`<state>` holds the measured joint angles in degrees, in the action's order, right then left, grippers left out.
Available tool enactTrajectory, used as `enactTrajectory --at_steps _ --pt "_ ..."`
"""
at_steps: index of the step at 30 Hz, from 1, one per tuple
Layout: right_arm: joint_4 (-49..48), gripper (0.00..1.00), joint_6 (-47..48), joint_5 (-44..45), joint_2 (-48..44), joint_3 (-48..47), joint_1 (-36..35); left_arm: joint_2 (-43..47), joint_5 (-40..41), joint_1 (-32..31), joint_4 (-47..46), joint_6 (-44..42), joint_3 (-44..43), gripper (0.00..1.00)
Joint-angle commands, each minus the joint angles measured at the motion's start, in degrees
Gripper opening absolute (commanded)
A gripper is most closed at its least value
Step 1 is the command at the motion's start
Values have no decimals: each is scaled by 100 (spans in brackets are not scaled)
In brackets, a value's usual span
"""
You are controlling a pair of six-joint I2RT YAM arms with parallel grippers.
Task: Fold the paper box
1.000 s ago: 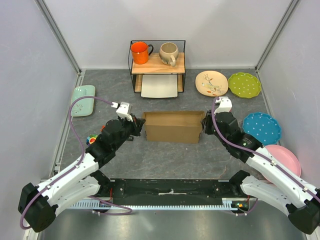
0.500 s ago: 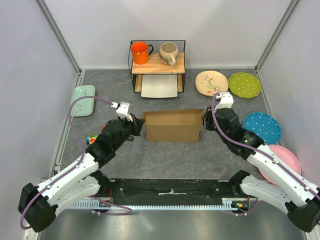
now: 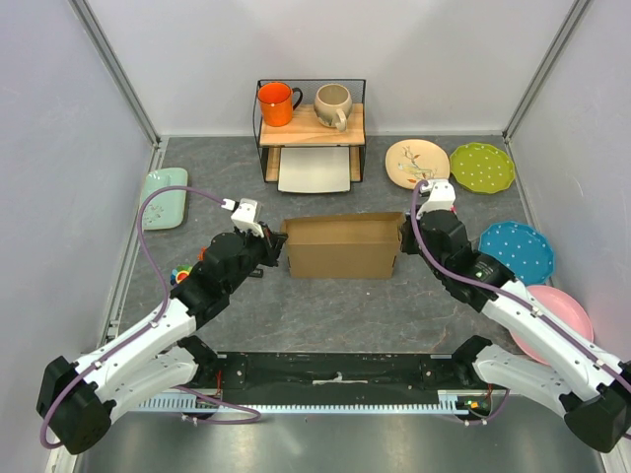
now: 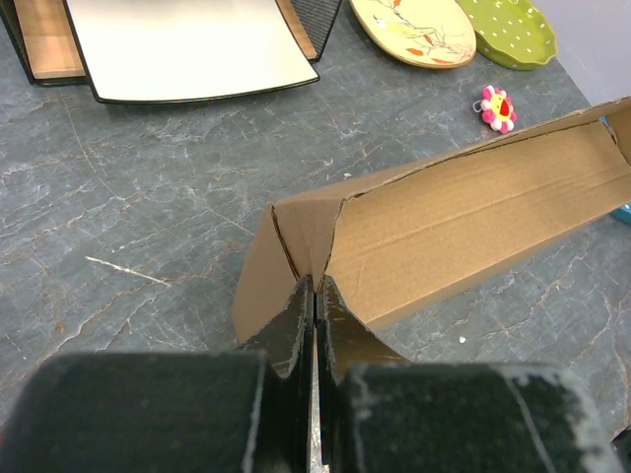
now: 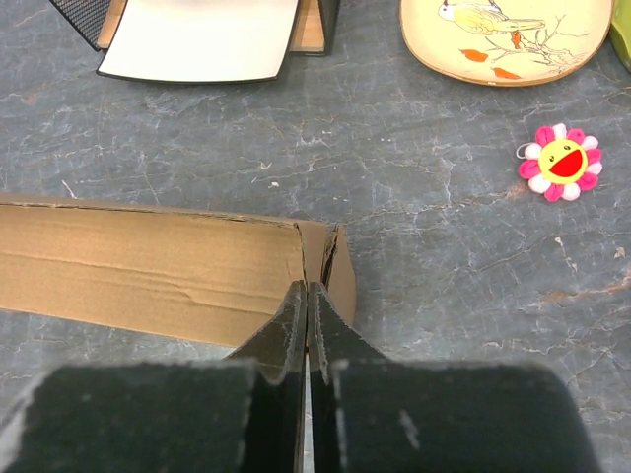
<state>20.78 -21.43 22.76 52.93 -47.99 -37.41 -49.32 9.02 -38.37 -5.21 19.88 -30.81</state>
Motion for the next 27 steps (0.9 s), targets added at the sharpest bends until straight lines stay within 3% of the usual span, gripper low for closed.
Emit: enactTrajectory --at_steps 1,11,16,24,27 --pt "-161 0 8 229 -168 332 14 -174 153 14 803 -108 92 2" --pt "-276 0 -713 -53 -265 1458 23 -219 162 14 627 86 207 2" --pt "-206 0 -854 -70 -142 1555 23 -175 188 14 662 78 110 2" --pt "699 0 -1126 360 -186 1152 14 -227 276 14 898 51 -127 2" --pt "937 0 -1153 431 -247 1081 14 -253 399 14 1127 95 -285 9"
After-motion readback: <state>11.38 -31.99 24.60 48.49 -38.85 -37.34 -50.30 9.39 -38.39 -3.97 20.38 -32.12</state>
